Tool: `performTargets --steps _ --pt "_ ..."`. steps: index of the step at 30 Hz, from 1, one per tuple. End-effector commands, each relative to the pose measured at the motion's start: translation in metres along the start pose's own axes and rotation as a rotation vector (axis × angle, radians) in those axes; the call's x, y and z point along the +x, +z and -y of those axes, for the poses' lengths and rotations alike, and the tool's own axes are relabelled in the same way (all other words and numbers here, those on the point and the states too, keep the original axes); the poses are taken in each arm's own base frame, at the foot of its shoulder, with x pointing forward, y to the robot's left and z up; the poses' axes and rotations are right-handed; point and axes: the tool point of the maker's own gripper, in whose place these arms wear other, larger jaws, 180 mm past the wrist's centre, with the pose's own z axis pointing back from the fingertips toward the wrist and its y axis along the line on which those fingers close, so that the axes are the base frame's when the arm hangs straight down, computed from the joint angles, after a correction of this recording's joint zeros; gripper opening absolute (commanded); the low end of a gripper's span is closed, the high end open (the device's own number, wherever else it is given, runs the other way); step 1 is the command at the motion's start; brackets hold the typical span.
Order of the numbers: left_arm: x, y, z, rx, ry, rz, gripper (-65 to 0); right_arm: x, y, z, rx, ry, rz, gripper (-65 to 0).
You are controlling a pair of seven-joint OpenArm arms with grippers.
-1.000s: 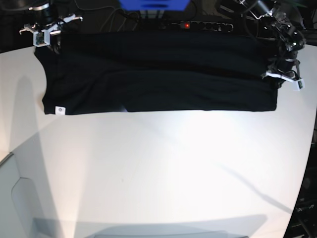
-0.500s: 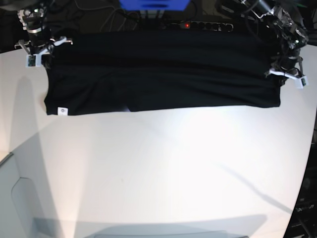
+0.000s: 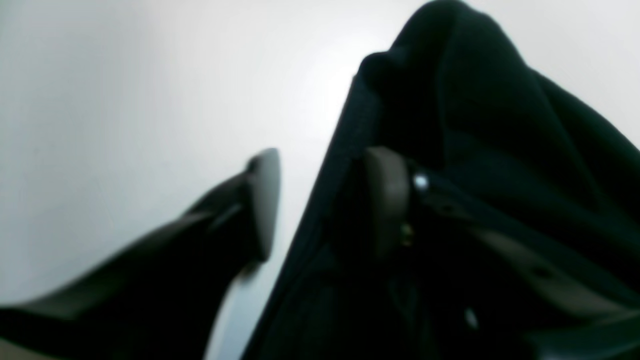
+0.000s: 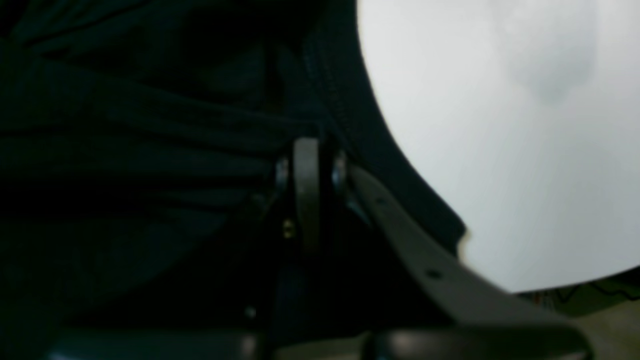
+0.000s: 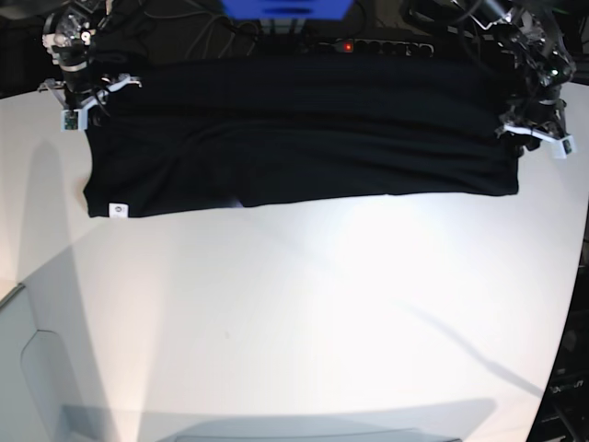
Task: Fold the T-shirt properly
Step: 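Regrasp the shirt corners with both grippers and straighten the rectangle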
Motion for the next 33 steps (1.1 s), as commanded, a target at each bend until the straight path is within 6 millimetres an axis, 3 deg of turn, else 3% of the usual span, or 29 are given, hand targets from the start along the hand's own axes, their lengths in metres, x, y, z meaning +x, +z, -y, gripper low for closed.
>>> performTargets --steps 1,6,9,15,22,25,30,33 --pt "0.001 0.005 -0.008 0.027 -0.029 -0.020 -34.6 0.001 0.003 0.002 -0.010 0.003 -0.001 -57.7" --pt "0.023 0.019 -0.001 0.032 -0.090 0.040 -34.5 0.019 0.011 0.000 -0.025 0.015 0.048 -48.8" --pt "0.031 0.027 0.010 0.028 -0.107 0.077 -34.5 0.036 0.018 0.000 -0.040 0.039 0.090 -48.4" --pt "0.039 0.060 0.003 0.098 -0.112 0.142 -34.5 0.056 0.026 0.003 -0.060 0.071 0.136 -48.1" --pt "0.015 0.081 -0.001 0.076 -0.037 0.127 -34.3 0.057 0.026 0.003 -0.061 0.071 0.141 -47.8" --pt "0.018 0.092 0.003 0.030 0.013 0.165 -34.3 0.058 0.027 0.004 -0.063 0.065 0.146 -47.8" --pt "0.063 0.121 0.013 -0.024 0.039 0.332 -34.3 0.062 0.027 0.000 -0.042 0.042 0.169 -47.8" --pt "0.082 0.115 0.020 -0.024 0.034 0.384 -34.3 0.063 0.026 -0.001 -0.040 0.042 0.171 -47.8"
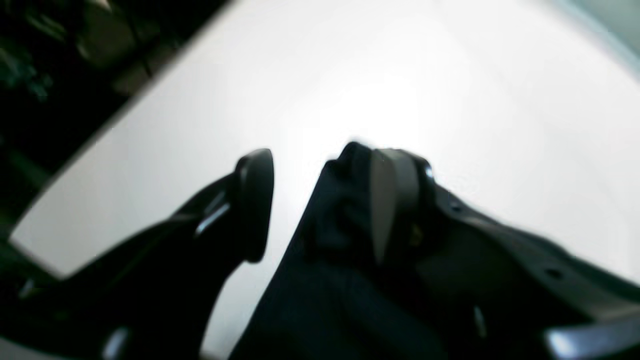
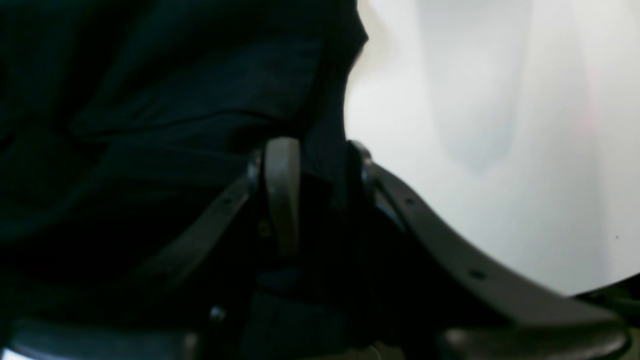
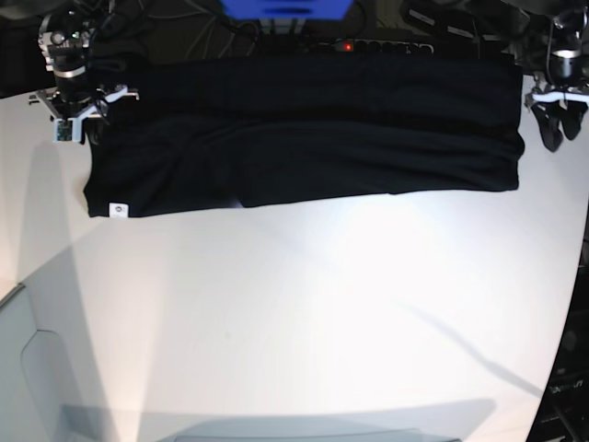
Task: Fold the T-shirt properly
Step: 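Regrasp the shirt corners with both grippers and straighten the rectangle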
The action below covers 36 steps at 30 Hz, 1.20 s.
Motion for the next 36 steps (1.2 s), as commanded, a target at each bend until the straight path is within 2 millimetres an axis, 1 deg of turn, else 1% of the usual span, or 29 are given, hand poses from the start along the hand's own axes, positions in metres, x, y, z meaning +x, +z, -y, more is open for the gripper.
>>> performTargets --steps 1,7,12,14,16,22,23,25,31,36 --pt "0.014 -0.004 0.002 -0.002 -0.017 0.046 -34.3 0.011 0.003 0.002 -0.002 0.007 0.043 -47.8" --pt "-0.009 -0.036 -0.007 0.065 0.004 -0.014 -34.3 0.011 0.003 0.002 -0.002 0.008 0.042 -47.8" --pt "-0.034 -0.057 0.001 0.055 -0.015 -0.117 -34.3 0.010 0.004 0.002 0.000 0.009 0.038 -47.8" --pt "-0.042 -0.062 0.001 0.056 -0.010 -0.141 -34.3 0.010 0.004 0.002 0.000 0.009 0.038 -47.8" --pt "-0.044 -0.066 0.001 0.059 -0.010 -0.148 -34.3 0.009 0.004 0.002 0.000 0.010 0.036 -47.8" --pt "-0.053 -0.067 0.002 0.057 -0.002 -0.169 -34.9 0.007 0.005 0.003 -0.003 0.010 0.032 -47.9" --pt "-0.053 -0.066 0.002 0.056 -0.003 -0.170 -35.8 0.007 0.005 0.003 -0.003 0.010 0.032 -47.9" --pt "-0.055 -0.066 0.001 0.057 -0.002 -0.177 -41.0 0.007 0.005 0.003 -0.003 0.010 0.032 -47.9" --pt "-0.066 -0.051 -0.009 0.076 -0.016 -0.211 -64.8 0.007 0.005 0.003 -0.003 0.010 0.032 -47.9" --pt "-0.076 -0.039 -0.017 0.092 -0.028 -0.243 -65.0 0.007 0.005 0.003 -0.003 0.010 0.032 -47.9"
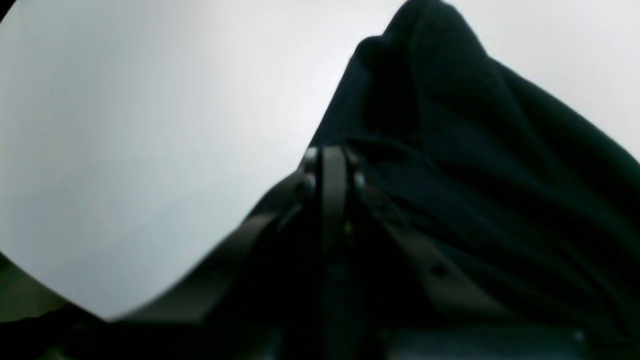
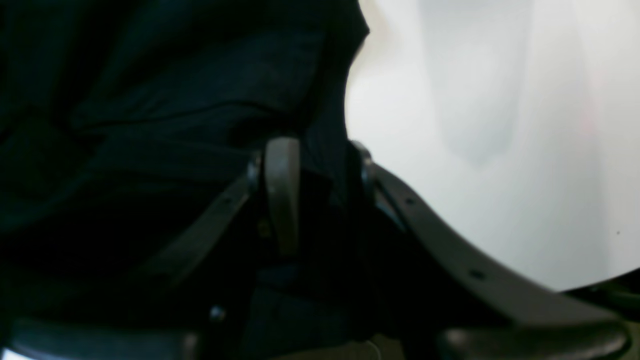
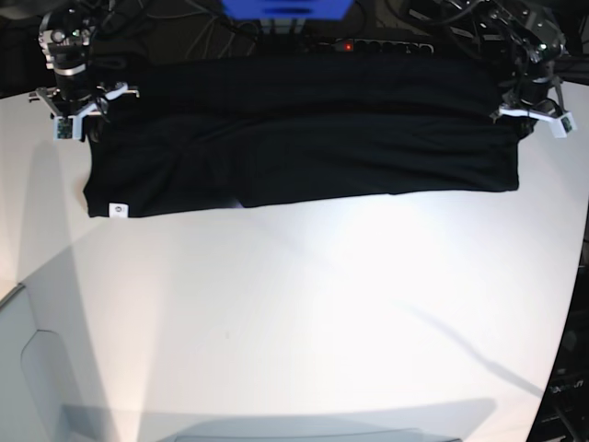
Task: Fold the T-shirt properly
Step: 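Regrasp the shirt corners with both grippers and straighten the rectangle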
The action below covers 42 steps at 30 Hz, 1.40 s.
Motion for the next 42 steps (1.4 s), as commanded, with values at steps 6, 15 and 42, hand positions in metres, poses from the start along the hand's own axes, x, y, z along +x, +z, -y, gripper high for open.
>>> performTargets --steps 6,15,42 --pt "0.000 0.024 -0.011 -0.040 0.043 0.042 -65.0 0.011 0.003 0.003 -0.004 0.008 0.042 -47.9" --pt "0.009 0.047 -0.015 -0.063 0.039 0.074 -51.5 0.011 0.002 0.002 0.000 0.008 0.042 -47.9" --pt "0.015 0.018 0.024 -0.120 -0.105 0.031 -25.5 0.010 0.002 0.002 0.000 0.007 0.041 -47.9"
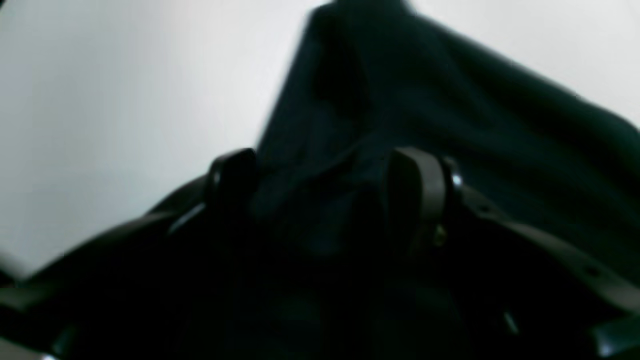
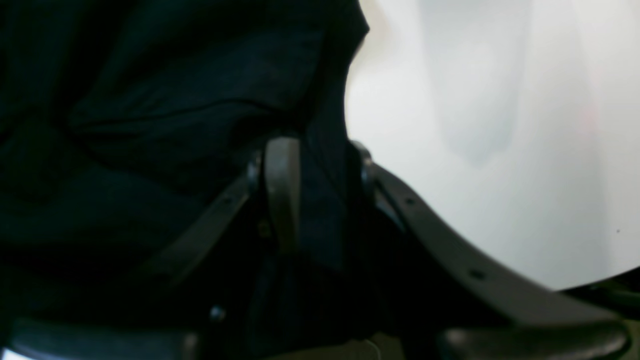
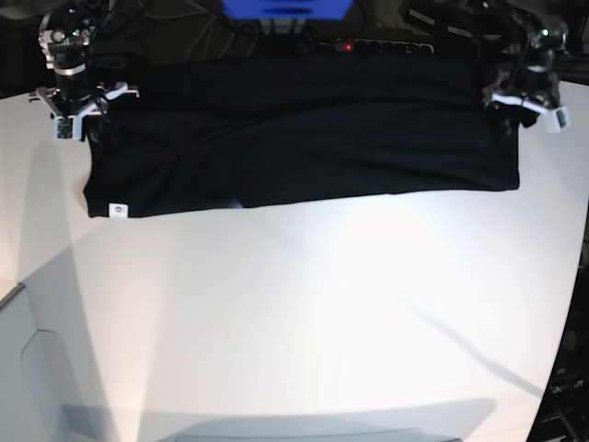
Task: Fold the T-shirt properly
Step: 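Regrasp the shirt corners with both grippers and straighten the rectangle, then carry the left gripper's corner across the shirt toward the right gripper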
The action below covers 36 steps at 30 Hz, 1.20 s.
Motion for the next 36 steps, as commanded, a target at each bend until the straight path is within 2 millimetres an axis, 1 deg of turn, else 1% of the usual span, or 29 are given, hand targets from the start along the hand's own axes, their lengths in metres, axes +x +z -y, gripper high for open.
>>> performTargets --steps 1,3,5,7,9,12,13,16,18,26,28,33,36 --pt "0.014 0.002 -0.004 0.015 -0.034 0.035 -25.5 0.011 0.002 0.002 -0.001 0.007 0.041 -47.9" --pt "0.013 -0.002 -0.007 0.040 -0.056 0.022 -25.4 0.011 0.002 0.002 -0.001 0.007 0.041 -47.9" --pt "0.008 -0.005 -0.012 0.059 -0.066 -0.003 -25.4 0.011 0.002 0.002 -0.001 0.007 0.041 -47.9" --pt "0.000 -0.008 -0.017 0.064 -0.056 -0.027 -25.4 0.011 0.002 0.002 -0.001 0.007 0.041 -47.9" --pt "-0.003 -0.009 -0.025 0.072 -0.060 -0.045 -25.5 0.011 0.002 0.002 -0.001 0.007 0.041 -47.9" --pt "-0.015 -0.012 -0.033 0.078 -0.041 -0.079 -25.5 0.011 0.002 0.002 -0.001 0.007 0.041 -47.9" --pt "-0.018 -0.010 -0.039 0.091 -0.029 -0.083 -25.5 0.011 0.002 0.002 -0.001 0.006 0.042 -47.9" --pt "-0.015 0.000 -0.062 0.148 0.008 -0.066 -25.5 0.012 0.002 0.002 -0.001 0.006 0.044 -47.9" --pt "-0.013 0.004 -0.070 0.169 0.020 -0.055 -25.5 0.012 0.001 0.002 -0.001 0.005 0.046 -47.9" --pt "-0.014 0.003 -0.068 0.167 0.025 -0.053 -25.4 0.013 0.001 0.002 -0.001 0.005 0.047 -47.9" --pt "-0.012 0.000 -0.066 0.161 0.032 -0.046 -25.4 0.013 0.001 0.002 -0.001 0.004 0.049 -47.9" --pt "-0.032 -0.011 -0.068 0.154 0.088 -0.091 -25.5 0.013 0.001 0.002 -0.001 0.004 0.049 -47.9" --pt "-0.043 -0.013 -0.070 0.152 0.112 -0.115 -25.6 0.013 0.001 0.002 -0.001 0.004 0.049 -47.9"
